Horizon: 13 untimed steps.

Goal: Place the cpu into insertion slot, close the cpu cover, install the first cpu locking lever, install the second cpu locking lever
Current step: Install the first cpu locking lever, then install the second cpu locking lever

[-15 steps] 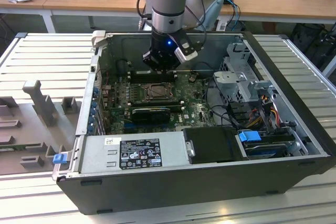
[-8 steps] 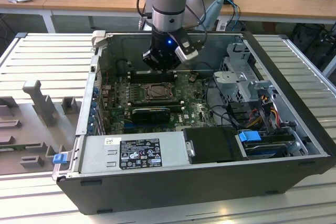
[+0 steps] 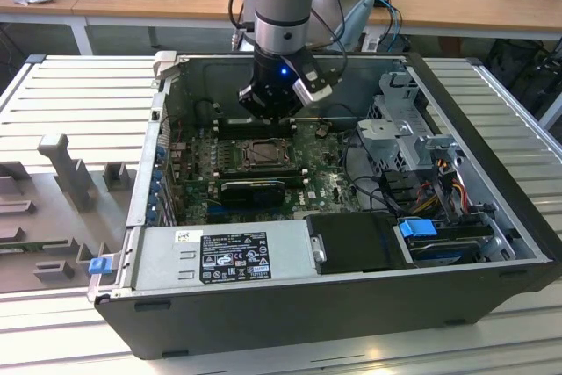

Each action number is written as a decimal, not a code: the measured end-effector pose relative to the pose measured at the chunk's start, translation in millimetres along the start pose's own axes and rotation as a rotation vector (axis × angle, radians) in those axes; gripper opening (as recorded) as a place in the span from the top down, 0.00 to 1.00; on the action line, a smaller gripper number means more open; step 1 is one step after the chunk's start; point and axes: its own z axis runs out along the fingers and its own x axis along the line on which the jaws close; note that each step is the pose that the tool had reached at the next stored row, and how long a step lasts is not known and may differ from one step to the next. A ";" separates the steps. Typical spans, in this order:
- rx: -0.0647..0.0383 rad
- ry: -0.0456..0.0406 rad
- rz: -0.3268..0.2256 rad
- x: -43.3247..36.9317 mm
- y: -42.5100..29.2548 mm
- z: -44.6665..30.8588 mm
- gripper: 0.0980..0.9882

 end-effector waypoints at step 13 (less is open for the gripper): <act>0.001 0.0001 0.000 0.3 -3.5 -7.4 0.99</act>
